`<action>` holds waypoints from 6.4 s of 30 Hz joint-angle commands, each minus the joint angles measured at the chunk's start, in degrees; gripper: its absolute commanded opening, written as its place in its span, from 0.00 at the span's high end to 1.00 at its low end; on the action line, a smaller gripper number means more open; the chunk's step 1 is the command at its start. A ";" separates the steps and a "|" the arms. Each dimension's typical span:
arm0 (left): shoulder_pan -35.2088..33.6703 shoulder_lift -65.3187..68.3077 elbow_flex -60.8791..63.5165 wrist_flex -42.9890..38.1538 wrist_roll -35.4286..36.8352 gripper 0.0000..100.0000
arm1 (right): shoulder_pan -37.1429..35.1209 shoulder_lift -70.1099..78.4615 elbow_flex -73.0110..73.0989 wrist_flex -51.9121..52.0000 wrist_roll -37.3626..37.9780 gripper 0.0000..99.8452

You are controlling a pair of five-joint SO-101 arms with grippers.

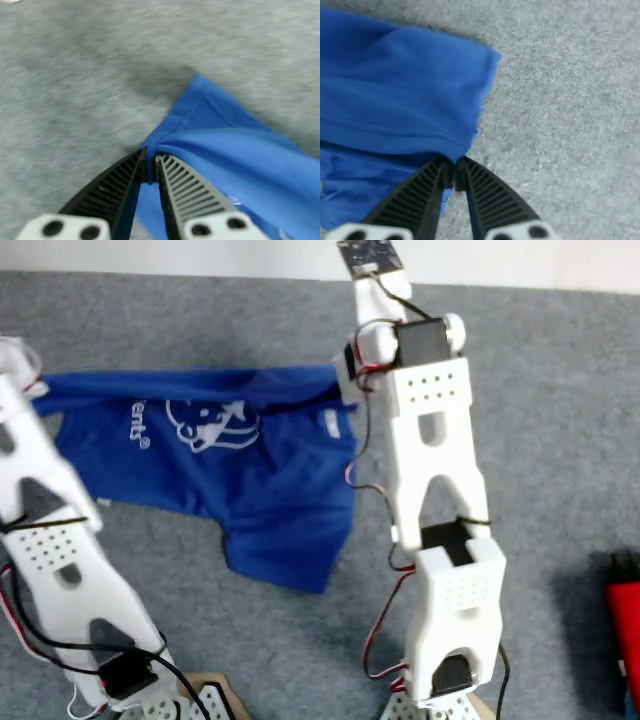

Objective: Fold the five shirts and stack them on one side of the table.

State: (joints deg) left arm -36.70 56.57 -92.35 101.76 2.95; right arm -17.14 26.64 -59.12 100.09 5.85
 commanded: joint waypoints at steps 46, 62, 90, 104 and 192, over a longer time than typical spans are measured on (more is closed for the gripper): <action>-3.21 -8.04 28.88 0.26 -21.19 1.00 | -22.64 -69.93 118.64 -46.73 -0.44 0.99; -6.37 -8.04 29.23 0.26 -20.31 1.00 | -22.99 -69.93 123.38 -50.07 -0.53 0.99; -3.56 -16.84 31.60 0.35 -19.87 0.89 | -27.65 -70.46 113.45 -38.64 2.90 0.83; 0.22 -26.07 38.55 -2.73 -17.49 0.89 | -20.97 -70.46 98.86 -34.15 4.57 0.87; 7.96 11.30 13.14 -13.19 0.53 1.00 | -2.42 -2.77 61.14 -77.67 3.16 0.99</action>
State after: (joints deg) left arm -29.23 68.79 -77.58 89.36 3.12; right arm -22.51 22.68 6.64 23.43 6.81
